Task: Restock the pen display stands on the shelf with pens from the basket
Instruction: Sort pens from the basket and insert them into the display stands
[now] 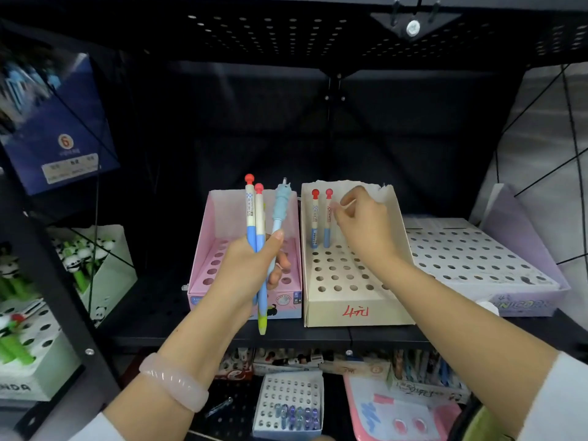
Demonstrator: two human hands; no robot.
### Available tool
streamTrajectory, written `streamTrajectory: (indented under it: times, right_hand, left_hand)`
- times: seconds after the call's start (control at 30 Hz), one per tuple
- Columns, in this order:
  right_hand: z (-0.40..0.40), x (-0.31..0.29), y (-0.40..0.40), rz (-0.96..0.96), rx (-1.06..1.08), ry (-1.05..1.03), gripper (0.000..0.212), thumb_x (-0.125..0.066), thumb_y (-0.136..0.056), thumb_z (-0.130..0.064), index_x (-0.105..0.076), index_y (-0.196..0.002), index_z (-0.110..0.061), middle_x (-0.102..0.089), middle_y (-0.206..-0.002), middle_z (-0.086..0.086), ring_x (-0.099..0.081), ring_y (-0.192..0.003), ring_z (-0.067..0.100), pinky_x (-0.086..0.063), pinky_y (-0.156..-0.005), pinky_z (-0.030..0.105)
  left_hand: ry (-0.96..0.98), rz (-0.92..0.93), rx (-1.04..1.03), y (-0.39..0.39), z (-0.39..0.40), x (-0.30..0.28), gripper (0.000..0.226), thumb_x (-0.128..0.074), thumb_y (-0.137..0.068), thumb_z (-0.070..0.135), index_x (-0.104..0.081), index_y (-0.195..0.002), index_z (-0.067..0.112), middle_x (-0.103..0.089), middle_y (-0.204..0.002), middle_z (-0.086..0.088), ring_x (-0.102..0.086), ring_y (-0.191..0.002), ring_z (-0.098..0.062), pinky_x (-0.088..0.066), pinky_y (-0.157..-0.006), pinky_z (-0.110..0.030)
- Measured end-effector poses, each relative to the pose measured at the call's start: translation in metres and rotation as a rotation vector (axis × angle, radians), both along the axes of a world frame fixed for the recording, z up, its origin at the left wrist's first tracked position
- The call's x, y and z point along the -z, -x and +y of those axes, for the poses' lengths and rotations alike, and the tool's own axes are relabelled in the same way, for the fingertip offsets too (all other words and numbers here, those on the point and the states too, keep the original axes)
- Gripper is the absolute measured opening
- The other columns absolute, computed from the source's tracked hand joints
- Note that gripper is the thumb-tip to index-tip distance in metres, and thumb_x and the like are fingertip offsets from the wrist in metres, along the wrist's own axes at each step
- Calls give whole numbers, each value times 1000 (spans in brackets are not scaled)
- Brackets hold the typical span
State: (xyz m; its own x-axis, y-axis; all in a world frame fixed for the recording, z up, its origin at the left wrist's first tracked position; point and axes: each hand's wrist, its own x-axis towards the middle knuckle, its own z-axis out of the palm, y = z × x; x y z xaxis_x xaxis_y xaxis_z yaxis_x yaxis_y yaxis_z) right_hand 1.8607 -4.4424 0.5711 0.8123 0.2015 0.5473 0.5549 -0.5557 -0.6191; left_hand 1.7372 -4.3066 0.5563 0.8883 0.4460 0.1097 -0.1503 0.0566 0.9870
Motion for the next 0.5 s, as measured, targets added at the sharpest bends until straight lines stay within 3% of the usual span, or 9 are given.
streamTrajectory:
  times: [0.1, 0.2, 0.37, 0.5]
  right_hand:
    - [8, -19, 25, 162, -249, -248, 20, -53, -93, -35, -60, -78, -24, -62, -69, -9, -55, -55, 1, -44, -49, 15]
    - [18, -29, 46, 465, -520, -328, 18, -52, -95, -31, -64, -84, -25, -67, -79, -5, -55, -56, -1, -48, -52, 14]
    - [16, -31, 50, 602, -578, -380, 16, -52, -95, -24, -63, -89, -15, -62, -80, 2, -55, -66, 7, -48, -54, 14]
    - [3, -31, 50, 588, -566, -402, 23, -52, -95, -23, -64, -90, -5, -63, -80, 7, -59, -66, 11, -54, -62, 19]
  left_hand:
    - [-22, -9, 6, 1, -2, 0, 18, -55, -93, 24, -56, -86, 7, -59, -49, 2, -39, -33, -8, -36, -35, -18]
    - [-4, -7, 22, 2, -4, -2, 16, -55, -93, 24, -56, -88, 8, -60, -49, 1, -39, -33, -8, -36, -35, -17]
    - [10, 8, 77, 5, -9, -6, 21, -55, -92, 26, -57, -90, 6, -63, -53, -1, -39, -33, -8, -36, -35, -17]
    - [42, -14, 161, 0, -30, -9, 24, -55, -90, 32, -58, -87, 8, -65, -56, -5, -42, -34, -9, -39, -36, -17]
